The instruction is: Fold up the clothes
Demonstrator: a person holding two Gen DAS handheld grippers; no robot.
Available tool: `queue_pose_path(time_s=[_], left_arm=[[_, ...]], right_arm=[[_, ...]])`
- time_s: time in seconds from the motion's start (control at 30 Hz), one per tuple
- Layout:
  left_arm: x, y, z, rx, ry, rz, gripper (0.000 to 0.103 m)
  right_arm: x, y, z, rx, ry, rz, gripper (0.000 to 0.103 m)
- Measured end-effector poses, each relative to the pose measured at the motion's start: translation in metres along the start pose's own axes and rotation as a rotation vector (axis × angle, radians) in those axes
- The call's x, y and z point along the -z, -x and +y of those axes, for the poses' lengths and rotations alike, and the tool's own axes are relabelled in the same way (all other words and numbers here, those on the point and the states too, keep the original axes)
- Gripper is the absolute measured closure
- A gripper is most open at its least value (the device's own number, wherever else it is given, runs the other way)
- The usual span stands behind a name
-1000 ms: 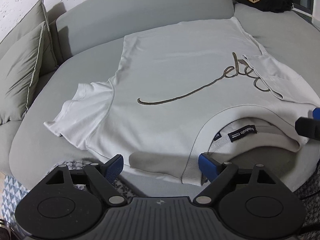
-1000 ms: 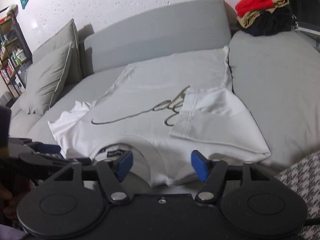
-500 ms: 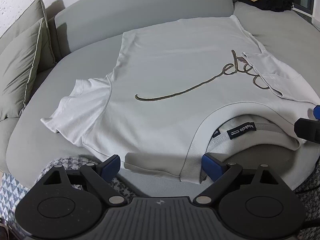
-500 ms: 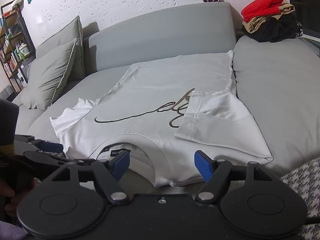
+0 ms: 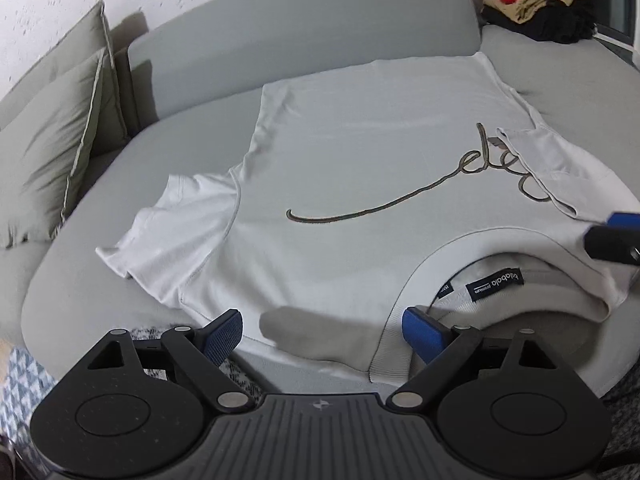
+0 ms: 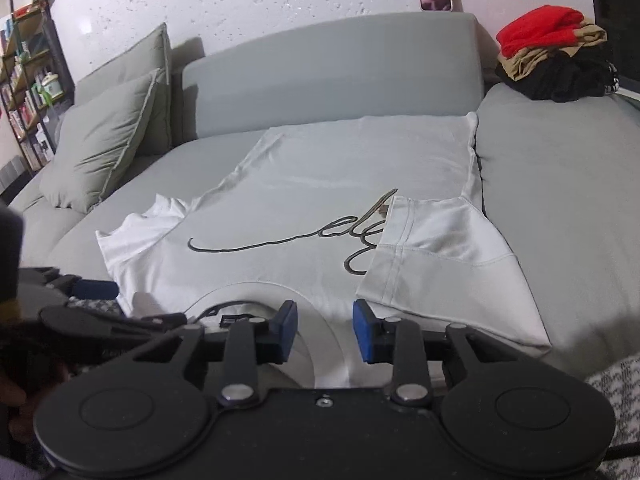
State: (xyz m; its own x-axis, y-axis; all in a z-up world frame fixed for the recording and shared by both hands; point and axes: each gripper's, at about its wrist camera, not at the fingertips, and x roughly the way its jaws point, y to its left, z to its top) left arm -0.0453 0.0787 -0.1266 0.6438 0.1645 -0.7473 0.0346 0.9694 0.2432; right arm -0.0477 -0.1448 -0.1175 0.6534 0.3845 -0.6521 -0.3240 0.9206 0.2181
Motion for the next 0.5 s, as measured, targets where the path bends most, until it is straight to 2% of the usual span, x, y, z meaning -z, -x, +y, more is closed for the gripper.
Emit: queue_pose_path(time_s=[0.1,0.2,0.33,0.4,0.43,0.47,0.5], left_arm=[[0.001,0.001,-0.003,0.006,-0.036,0.007,0.013],[0.004,0.001,-0.006,0.043,-0.071,0.062,0.013],[0.007,0.010,-0.012,0.070,-0.156,0.074,0.016],[0.008,0.016,-0.012,0.088,-0.187,0.067,0.016],[0.007,0.019,-0.008,0.089,-0.175,0.053,0.016],[0.005,0.021,-0.002,0.092,-0.154,0.039,0.016],[0.002,0.022,0.007,0.094,-0.122,0.027,0.016]], right_arm=[[0.002,-0.008,-0.002,0.026,-0.013,0.044,0.072],[0.008,-0.017,-0.005,0.073,-0.009,0.151,0.070],[0.009,-0.011,0.001,0.057,0.079,0.208,0.069],[0.004,-0.005,0.004,0.043,0.098,0.205,0.068],[0.000,-0.001,0.004,0.034,0.086,0.188,0.063],[-0.005,0.004,0.003,0.026,0.061,0.162,0.054],[-0.011,0.009,0.002,0.017,0.036,0.136,0.050]])
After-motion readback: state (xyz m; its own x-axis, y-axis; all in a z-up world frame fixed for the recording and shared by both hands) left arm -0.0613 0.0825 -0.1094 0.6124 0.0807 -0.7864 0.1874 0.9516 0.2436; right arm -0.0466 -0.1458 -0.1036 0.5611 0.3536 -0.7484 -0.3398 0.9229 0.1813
